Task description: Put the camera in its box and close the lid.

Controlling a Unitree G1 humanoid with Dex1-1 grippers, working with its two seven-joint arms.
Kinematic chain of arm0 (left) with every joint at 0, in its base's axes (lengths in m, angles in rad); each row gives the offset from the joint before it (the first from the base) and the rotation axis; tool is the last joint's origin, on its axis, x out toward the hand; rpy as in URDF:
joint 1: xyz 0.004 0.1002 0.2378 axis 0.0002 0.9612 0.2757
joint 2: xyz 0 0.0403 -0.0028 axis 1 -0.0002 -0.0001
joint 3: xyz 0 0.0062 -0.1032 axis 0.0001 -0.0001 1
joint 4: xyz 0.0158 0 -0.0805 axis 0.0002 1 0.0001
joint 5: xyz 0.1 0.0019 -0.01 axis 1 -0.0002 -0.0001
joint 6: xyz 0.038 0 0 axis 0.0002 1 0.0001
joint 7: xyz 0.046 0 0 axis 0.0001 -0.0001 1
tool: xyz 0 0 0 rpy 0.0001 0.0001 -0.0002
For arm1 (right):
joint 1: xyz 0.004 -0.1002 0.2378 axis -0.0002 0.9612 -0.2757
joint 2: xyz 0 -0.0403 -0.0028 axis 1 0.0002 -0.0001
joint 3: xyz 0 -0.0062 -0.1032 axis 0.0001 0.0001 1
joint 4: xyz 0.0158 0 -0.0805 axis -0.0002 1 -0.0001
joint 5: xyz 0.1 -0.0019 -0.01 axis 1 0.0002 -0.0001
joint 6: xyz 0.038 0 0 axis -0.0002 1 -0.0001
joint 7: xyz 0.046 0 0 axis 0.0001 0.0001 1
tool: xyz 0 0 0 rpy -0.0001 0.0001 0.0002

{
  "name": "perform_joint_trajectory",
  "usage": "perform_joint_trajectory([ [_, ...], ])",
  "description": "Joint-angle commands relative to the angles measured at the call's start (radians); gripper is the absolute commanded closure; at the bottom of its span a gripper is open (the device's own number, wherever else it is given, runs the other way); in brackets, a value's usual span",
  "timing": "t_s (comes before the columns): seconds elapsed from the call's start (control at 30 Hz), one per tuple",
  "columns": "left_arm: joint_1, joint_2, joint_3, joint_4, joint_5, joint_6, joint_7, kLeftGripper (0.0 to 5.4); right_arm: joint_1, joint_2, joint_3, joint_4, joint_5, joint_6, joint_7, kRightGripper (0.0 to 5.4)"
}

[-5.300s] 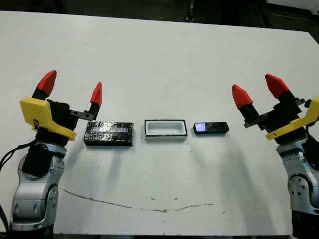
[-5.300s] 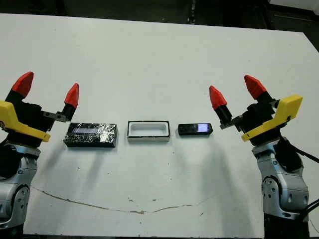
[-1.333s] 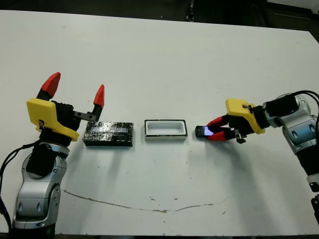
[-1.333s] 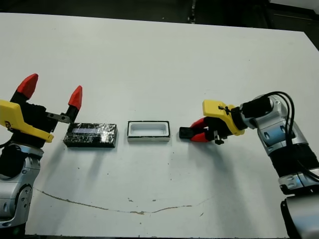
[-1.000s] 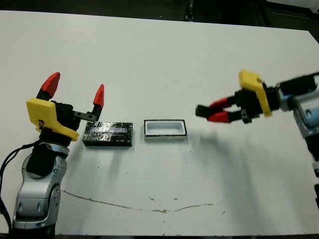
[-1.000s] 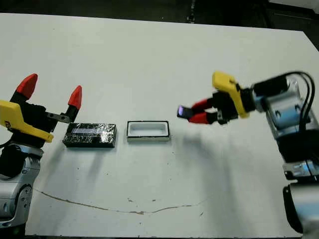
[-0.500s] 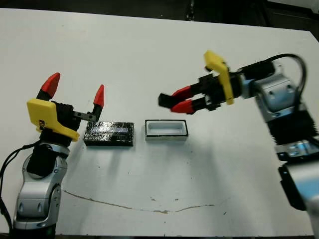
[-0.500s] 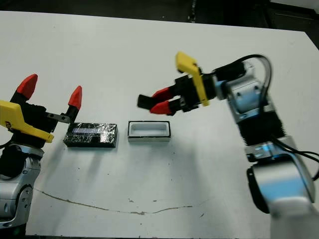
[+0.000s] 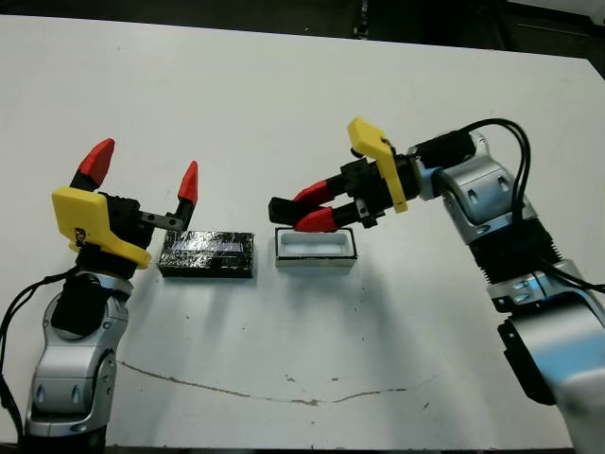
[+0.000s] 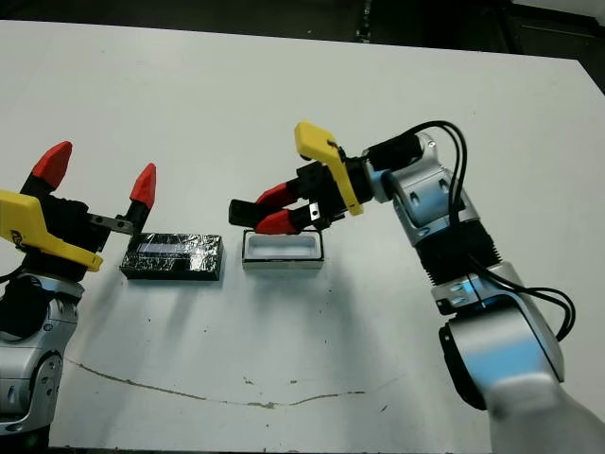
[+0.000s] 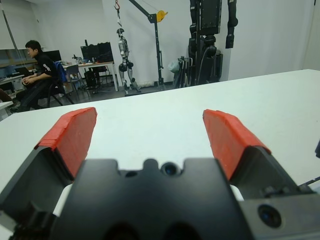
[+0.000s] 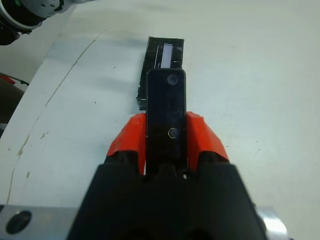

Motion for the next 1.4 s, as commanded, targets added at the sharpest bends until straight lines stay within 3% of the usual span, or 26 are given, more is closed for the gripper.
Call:
perform_joint_trajectory([
  [0.03, 0.011, 0.000, -0.001, -0.004, -0.004, 0.009, 0.002, 0.00, 0.016, -0.007, 0.010, 0.008, -0.012, 0.012, -0.007, 3.73],
  [0.43, 0.012, 0.004, -0.002, -0.004, 0.000, 0.008, 0.000, 0.00, 0.039, 0.001, -0.003, 0.051, -0.034, -0.049, -0.057, 3.73],
  [1.4, 0.018, 0.001, -0.002, -0.001, -0.005, 0.005, -0.004, 0.00, 0.106, -0.016, 0.023, 0.019, -0.067, -0.023, -0.096, 3.73],
])
